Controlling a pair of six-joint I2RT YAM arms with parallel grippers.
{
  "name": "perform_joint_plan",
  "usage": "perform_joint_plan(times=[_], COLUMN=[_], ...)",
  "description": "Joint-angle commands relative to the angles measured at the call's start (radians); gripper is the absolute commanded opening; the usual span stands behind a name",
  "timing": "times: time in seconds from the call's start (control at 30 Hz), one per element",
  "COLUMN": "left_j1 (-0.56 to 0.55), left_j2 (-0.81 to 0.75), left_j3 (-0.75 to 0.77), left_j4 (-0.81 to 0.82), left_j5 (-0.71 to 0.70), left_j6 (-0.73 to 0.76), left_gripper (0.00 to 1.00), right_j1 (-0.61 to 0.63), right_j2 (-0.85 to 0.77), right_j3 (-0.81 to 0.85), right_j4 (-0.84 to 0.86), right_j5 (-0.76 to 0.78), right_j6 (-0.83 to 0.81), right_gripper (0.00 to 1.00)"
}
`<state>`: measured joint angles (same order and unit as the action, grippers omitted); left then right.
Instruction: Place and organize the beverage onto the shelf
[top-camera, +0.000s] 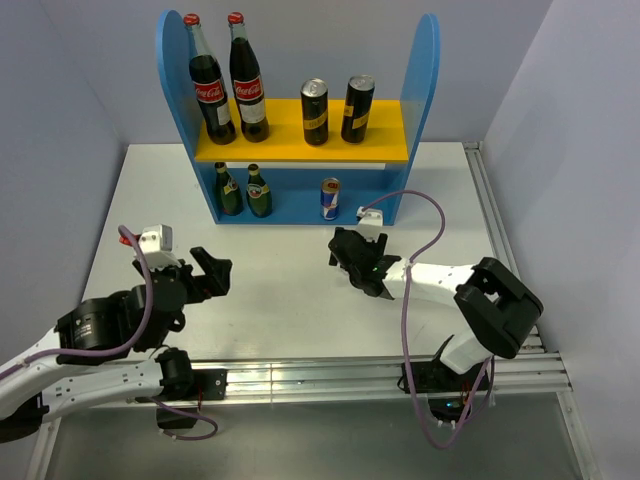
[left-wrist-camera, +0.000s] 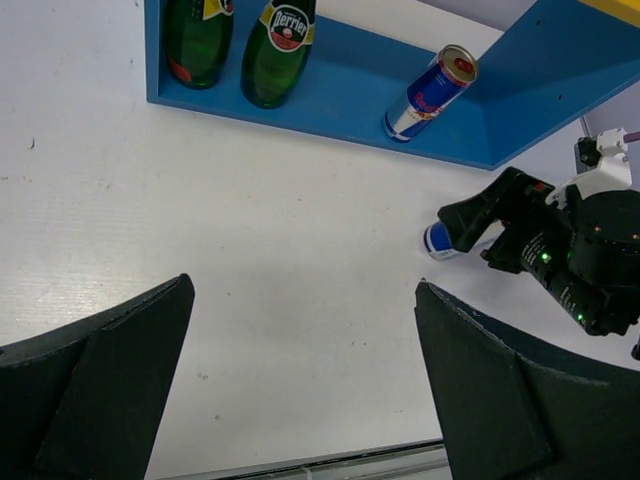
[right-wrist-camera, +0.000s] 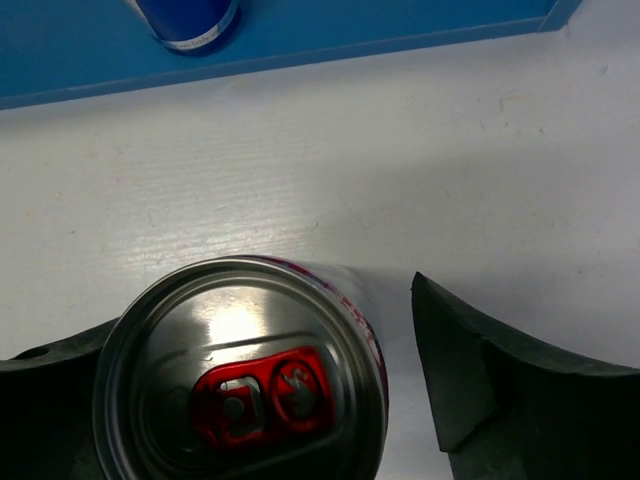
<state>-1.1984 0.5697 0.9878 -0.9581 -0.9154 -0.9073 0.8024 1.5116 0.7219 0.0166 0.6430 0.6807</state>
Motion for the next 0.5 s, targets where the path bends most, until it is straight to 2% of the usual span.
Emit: perform_joint_plan(times=[0.0,0.1,0.13,0.2,0.23,0.3,0.33,0.47], left_j1=[-0.004,-0.004,-0.004,-0.004,-0.004,-0.004,-0.004,-0.004], left_j2=[0.027,0.056,0.059,0.062,0.061,0.058,0.055,0.048], left_j3=[0.003,0.009,0.011,0.009,0.009,0.008,0.008,0.005], left_j4=[-0.013,-0.027,-0.03,-0.027,-0.022,-0.021,-0.022,-0.018], left_j5=[-0.025,-0.03,-0.031,-0.031,-0.03,-0.03,-0.031,-0.03], left_j6=[-0.008,-0.018,-0.018,-0.018,-0.015,-0.012,-0.013,-0.008], left_gripper=[0.99,0.99,0.99,0.99,0.99,0.99,0.99,0.99], right_j1=[-0.003,-0.002,-0.002,-0.002,-0.002,-0.002,-0.002,-0.002], right_j2=[0.016,0.007,0.006,0.009,0.01,0.012,0.01,-0.005], right_j3=[0.024,0.008,0.004,0.005,0.008,0.024,0.03,0.068], right_j4=[0.017,0.02,0.022,0.017,0.011,-0.009,-0.009,-0.055], right_j5=[0.037,0.041,0.043,0.052,0.053,0.069,0.078,0.102], right_j6=[0.023,0.031,0.033,0.03,0.022,0.023,0.029,0.02], right_gripper=[0.81,0.68,0.6,0.51,0.36,0.15,0.0,0.0])
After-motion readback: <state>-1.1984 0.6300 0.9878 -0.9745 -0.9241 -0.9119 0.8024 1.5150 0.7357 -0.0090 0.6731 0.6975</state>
